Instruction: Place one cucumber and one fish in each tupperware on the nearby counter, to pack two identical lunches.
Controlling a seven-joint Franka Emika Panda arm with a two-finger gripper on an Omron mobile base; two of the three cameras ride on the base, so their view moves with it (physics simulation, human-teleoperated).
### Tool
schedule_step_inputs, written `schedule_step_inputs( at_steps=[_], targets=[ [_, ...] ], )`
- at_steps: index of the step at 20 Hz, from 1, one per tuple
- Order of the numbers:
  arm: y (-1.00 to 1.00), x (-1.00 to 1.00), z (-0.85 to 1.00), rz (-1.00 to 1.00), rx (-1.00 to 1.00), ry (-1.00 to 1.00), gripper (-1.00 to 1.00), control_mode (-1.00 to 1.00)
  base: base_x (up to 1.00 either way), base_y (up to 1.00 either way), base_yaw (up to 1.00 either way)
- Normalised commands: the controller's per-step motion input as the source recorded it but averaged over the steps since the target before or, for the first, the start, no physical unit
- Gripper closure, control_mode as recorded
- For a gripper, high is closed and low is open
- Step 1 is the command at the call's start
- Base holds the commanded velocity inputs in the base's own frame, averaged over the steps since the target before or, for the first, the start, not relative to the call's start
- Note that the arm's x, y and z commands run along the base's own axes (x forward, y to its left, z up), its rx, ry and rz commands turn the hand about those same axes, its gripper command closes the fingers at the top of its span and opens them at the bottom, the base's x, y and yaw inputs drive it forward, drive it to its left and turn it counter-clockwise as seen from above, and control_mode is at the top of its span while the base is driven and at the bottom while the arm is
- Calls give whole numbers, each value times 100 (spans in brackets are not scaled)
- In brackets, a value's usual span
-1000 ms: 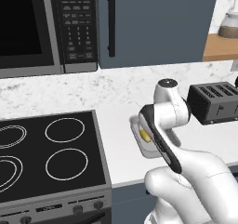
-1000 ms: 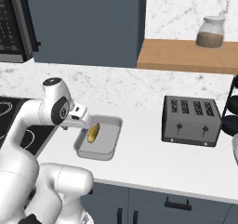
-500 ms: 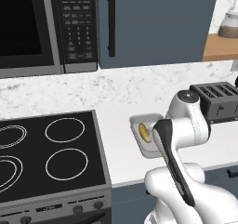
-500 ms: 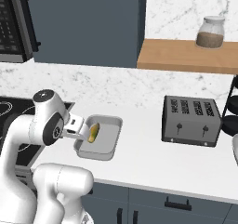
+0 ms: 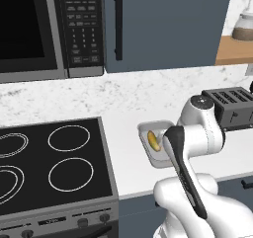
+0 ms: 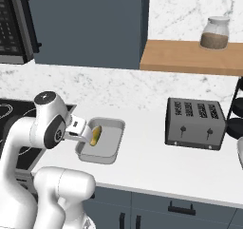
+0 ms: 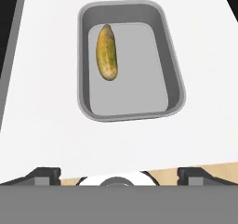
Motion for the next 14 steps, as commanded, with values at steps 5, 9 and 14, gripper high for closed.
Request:
schedule_step_inputs(
  at_steps=[5,9,14],
  targets=[
    [0,-4,0,0,0,0,-100,-100,0,0,0],
    [-1,-20,0,0,0,0,-100,100,-13,-1,0],
    [0,0,0,0,0,0,-100,100,-92,-25,-15]
  ],
)
